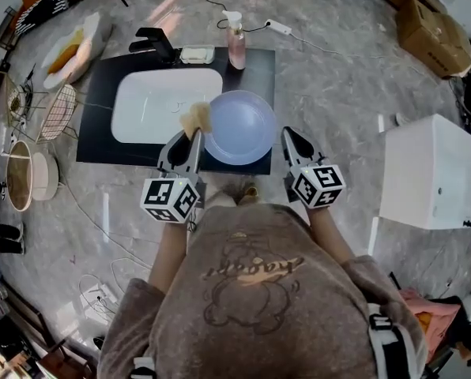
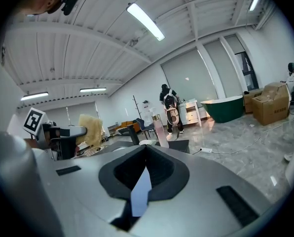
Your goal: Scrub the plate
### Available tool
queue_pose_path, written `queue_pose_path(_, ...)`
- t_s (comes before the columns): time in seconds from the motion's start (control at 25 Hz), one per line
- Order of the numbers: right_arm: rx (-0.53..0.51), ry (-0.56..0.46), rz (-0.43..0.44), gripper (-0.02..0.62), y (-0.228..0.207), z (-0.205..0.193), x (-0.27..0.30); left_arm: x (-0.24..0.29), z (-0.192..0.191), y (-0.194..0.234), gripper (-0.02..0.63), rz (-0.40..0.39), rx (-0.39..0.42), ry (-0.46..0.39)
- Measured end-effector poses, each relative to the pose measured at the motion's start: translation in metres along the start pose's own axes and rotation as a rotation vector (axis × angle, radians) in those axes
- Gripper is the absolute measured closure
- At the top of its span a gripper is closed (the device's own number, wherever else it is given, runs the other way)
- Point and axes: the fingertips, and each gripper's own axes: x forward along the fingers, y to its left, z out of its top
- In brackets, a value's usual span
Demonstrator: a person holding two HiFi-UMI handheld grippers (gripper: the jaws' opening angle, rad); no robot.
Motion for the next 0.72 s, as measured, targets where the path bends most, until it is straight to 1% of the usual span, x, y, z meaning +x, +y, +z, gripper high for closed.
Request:
queue_pose_path(0.2, -0.004, 0.006, -0.008, 0.597, -0.002, 0.006, 0.018, 0.018, 0.006, 0.014, 0.543, -0.020, -0.003, 0.014)
queue_pose_path(0.44, 0.010, 0.001, -0.075, 0.597, -0.012, 0.003, 0.028, 0.039, 0.009, 0.024, 0.542, -0.082, 0.012, 0.036)
queue_pose_path(0.72, 0.006, 0.002, -0.132, 0.597, -0.016, 0.002, 0.039, 0.057, 0.005, 0.035, 0.543, -0.131, 0.002, 0.063)
